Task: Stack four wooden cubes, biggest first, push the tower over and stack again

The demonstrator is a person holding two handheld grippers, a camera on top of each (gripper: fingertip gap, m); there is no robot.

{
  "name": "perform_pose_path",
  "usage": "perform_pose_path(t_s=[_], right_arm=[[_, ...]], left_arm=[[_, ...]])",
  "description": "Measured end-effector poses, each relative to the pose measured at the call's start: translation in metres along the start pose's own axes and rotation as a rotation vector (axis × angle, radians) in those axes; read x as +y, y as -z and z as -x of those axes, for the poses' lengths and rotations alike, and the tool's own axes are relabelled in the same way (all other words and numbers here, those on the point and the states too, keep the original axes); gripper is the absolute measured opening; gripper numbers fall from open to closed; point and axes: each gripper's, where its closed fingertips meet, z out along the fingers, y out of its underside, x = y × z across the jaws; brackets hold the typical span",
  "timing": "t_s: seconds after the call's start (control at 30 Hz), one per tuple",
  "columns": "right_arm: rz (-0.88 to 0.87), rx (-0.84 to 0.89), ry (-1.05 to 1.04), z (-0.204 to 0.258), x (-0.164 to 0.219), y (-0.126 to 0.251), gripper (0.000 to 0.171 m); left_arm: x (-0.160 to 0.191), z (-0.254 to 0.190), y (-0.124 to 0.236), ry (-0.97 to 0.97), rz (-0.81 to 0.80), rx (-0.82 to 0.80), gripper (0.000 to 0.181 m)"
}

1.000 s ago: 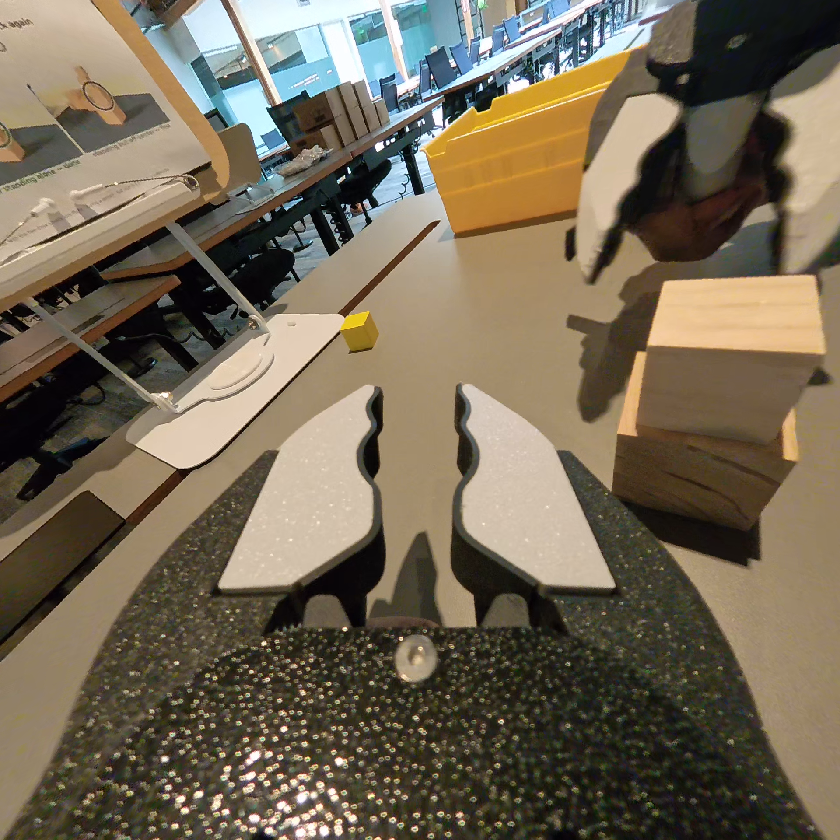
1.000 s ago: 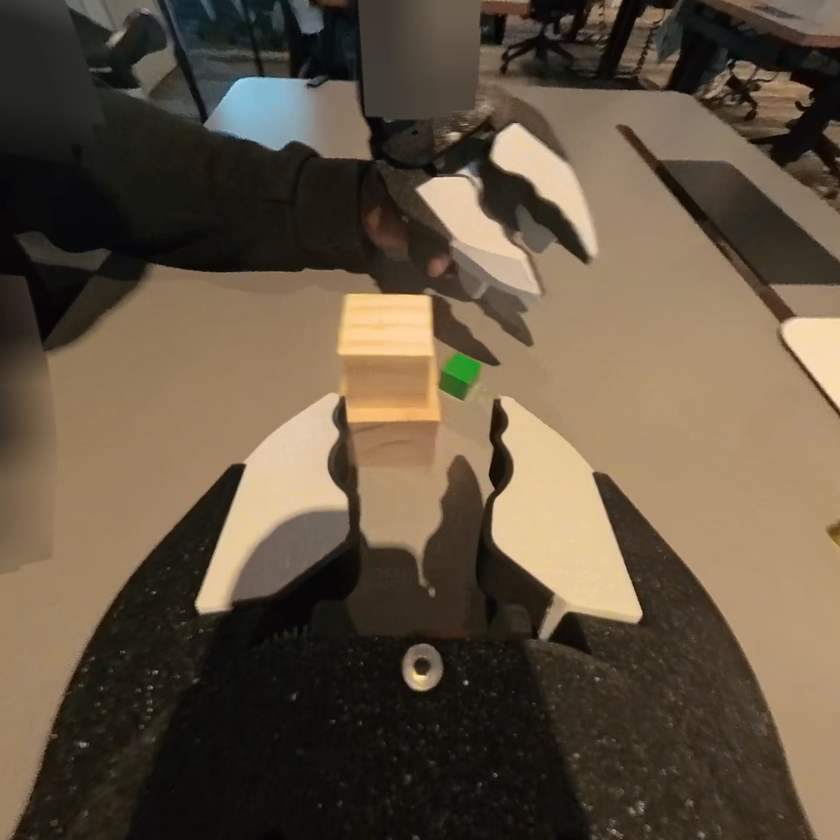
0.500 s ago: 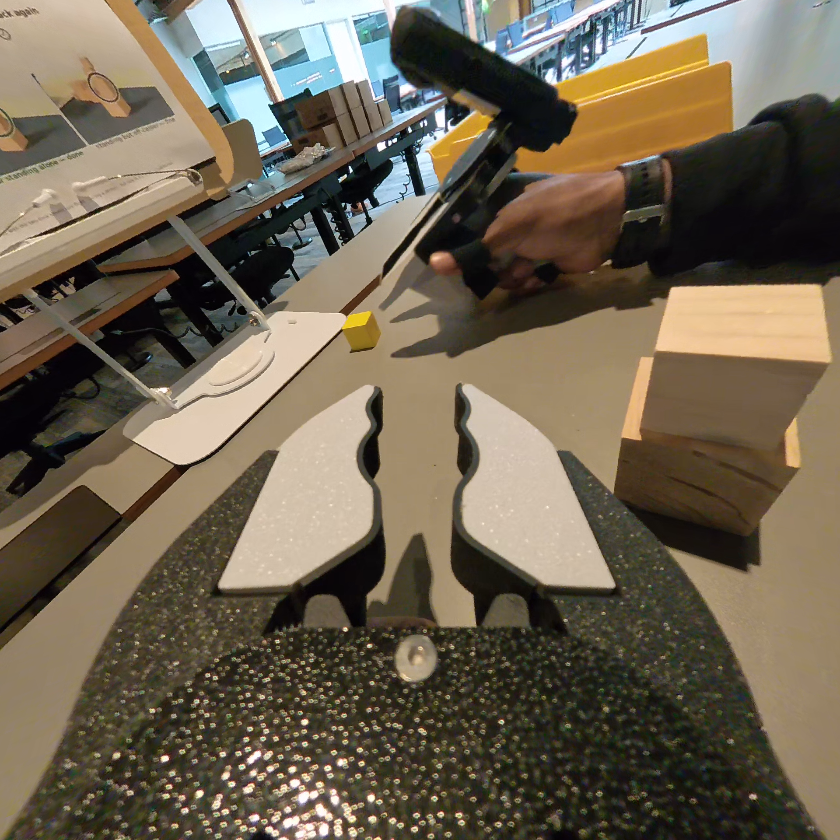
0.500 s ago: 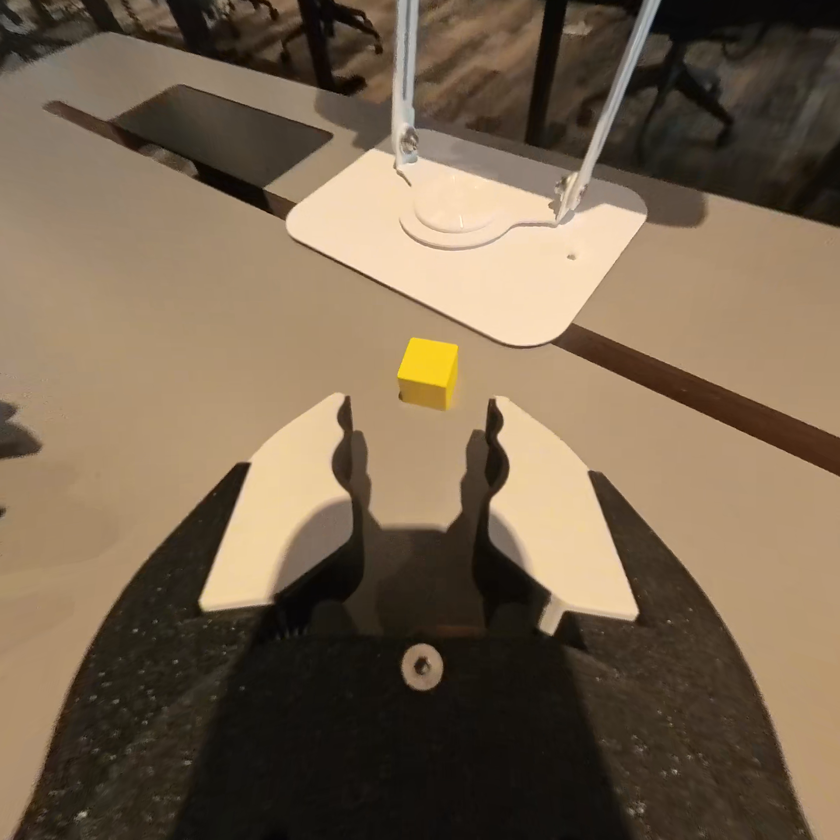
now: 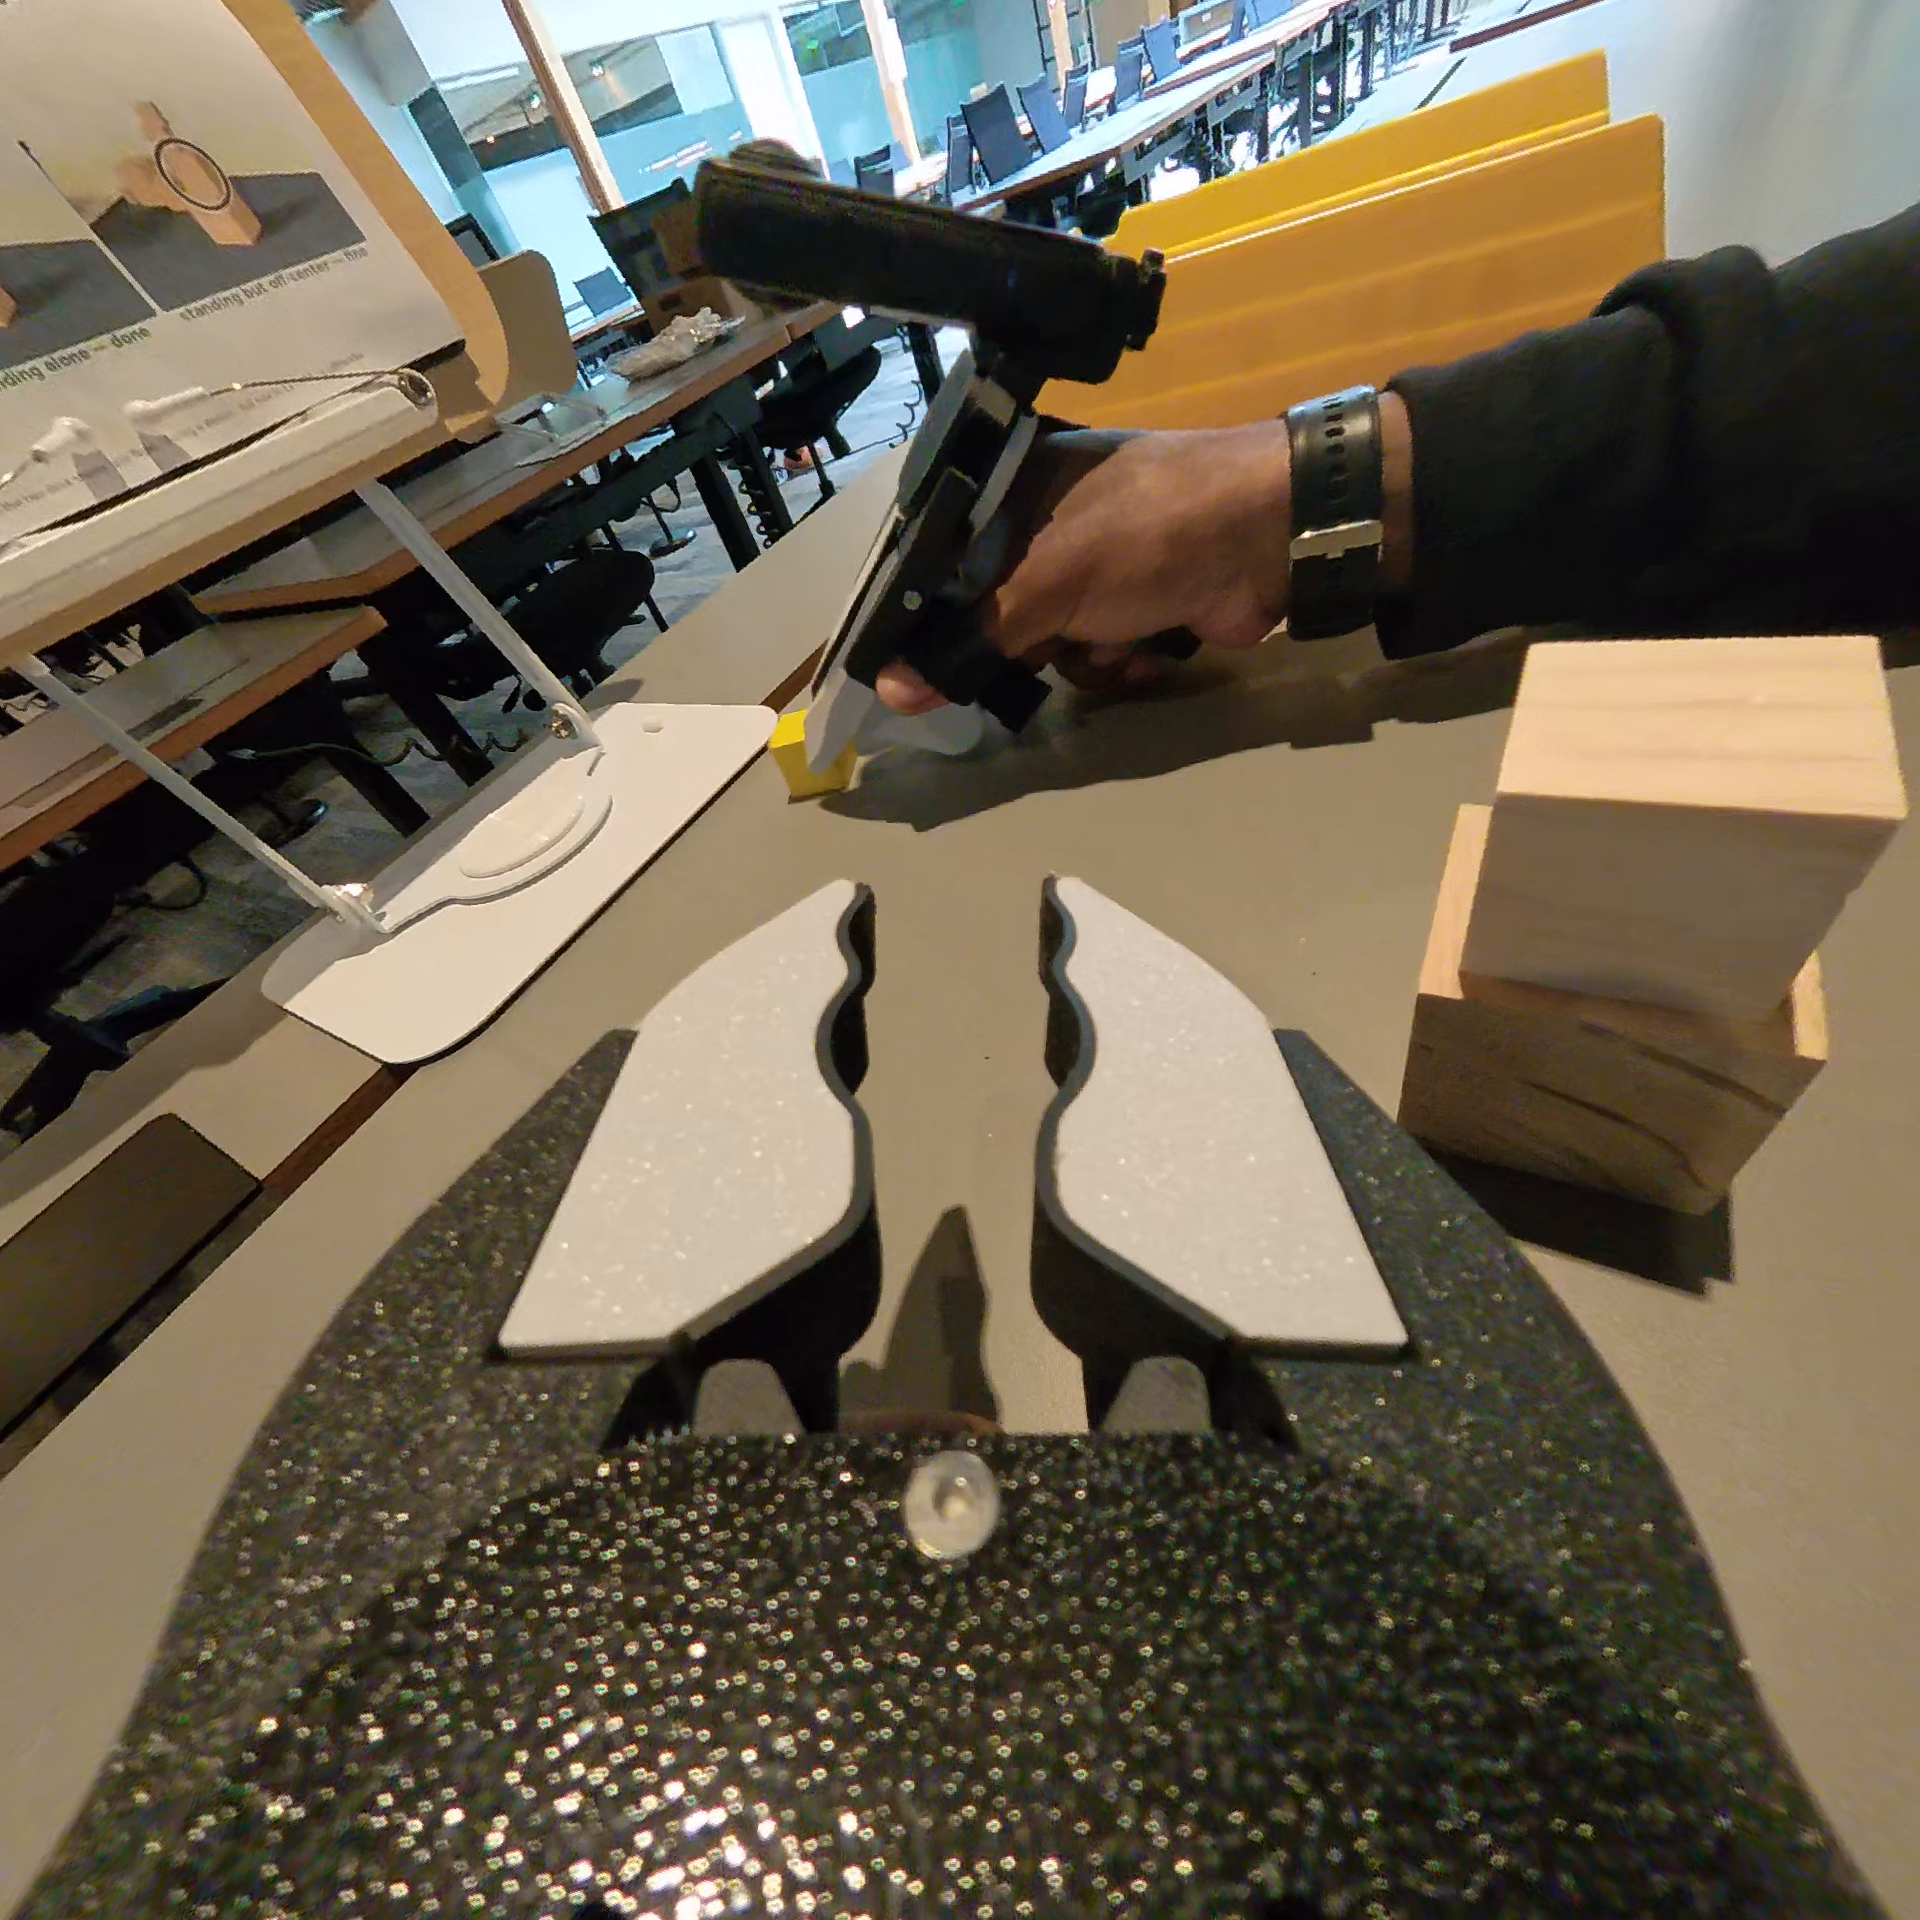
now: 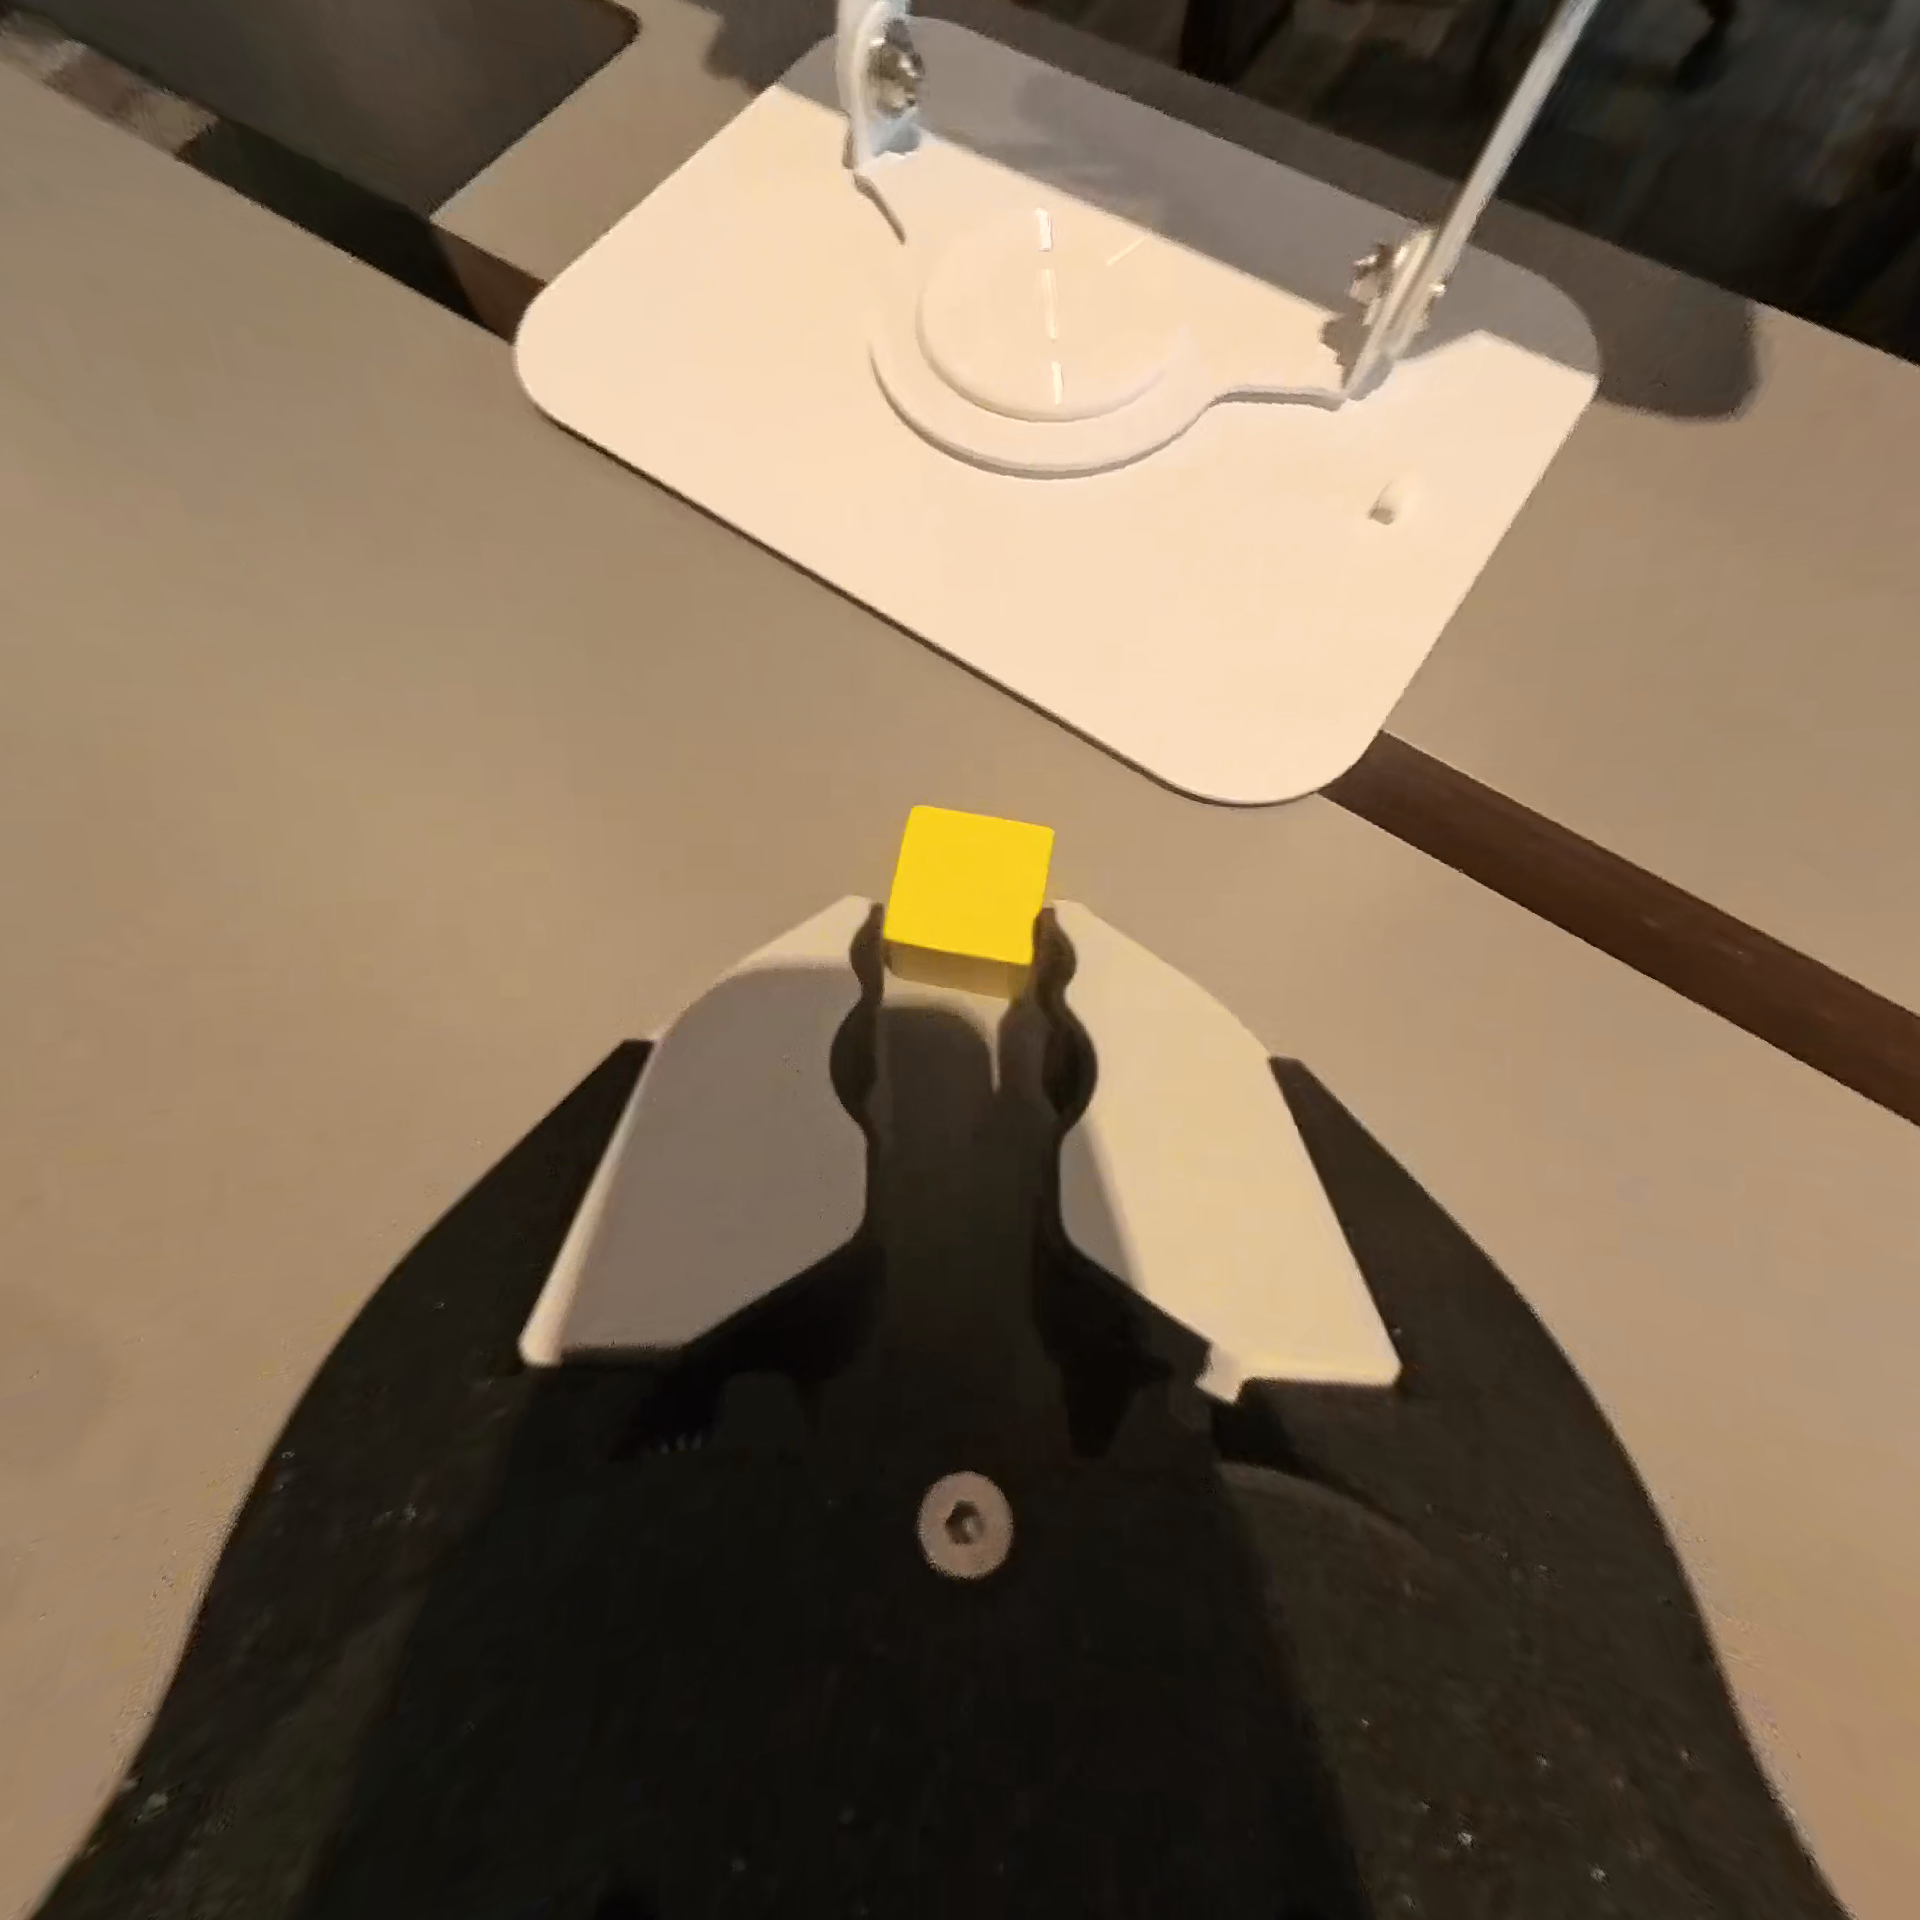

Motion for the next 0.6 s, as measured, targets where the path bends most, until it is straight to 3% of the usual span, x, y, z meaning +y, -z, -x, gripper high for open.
perform_pose_path(t_s=[0.17, 0.33, 0.4, 0.6], right_arm=[[-0.118, -0.198, 0.057, 0.024, -0.009, 0.018, 0.027], [-0.235, -0.565, 0.133, 0.079, -0.026, 0.092, 0.027], [-0.217, -0.691, 0.248, 0.111, -0.023, 0.130, 0.027], [-0.154, -0.780, 0.627, 0.189, 0.001, 0.198, 0.027]], left_arm=[[-0.001, -0.001, 0.001, -0.019, -0.007, -0.005, 0.030], [-0.002, -0.001, 0.003, -0.037, -0.022, -0.019, 0.029], [-0.002, 0.000, 0.004, -0.036, -0.020, -0.022, 0.029], [-0.002, 0.000, 0.004, -0.026, -0.023, -0.018, 0.029]])
